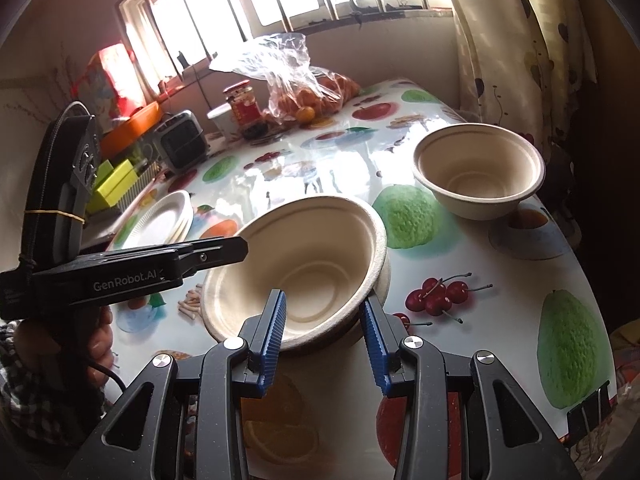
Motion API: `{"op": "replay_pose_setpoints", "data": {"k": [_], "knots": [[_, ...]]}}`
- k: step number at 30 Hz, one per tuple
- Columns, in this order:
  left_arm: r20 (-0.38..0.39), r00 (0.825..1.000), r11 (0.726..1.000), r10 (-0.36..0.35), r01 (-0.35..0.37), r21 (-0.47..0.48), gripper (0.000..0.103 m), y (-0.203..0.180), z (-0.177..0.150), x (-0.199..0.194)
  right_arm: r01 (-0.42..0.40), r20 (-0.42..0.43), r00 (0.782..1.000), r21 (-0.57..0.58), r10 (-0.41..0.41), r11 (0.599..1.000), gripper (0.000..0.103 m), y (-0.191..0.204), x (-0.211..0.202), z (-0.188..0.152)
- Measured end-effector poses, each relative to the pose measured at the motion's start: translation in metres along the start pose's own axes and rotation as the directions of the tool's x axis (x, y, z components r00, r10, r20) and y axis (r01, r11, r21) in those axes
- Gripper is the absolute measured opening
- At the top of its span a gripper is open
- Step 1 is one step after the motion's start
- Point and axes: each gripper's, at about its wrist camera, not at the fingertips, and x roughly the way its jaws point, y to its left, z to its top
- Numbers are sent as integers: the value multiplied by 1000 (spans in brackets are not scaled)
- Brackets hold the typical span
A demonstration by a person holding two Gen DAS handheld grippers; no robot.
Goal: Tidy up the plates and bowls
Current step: 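Press the held beige bowls down into the bowls below with both tools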
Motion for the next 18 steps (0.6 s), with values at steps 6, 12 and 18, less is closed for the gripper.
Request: {"op": "replay_pose_setpoints", "data": {"k": [6,12,18], "knots": [[0,1000,1000,-3,3,-1,26,2,0,1,0,0,1000,-2,0,1000,38,0,0,0],[-1,1000,1000,0,0,-3,26,2,0,0,11,1,1000,-8,-11,1000,38,-1,0,1],[-4,1000,1000,5,-5,-4,26,3,-1,0,23,4,1000,-19,-23,1000,38,-6,0,1]]}}
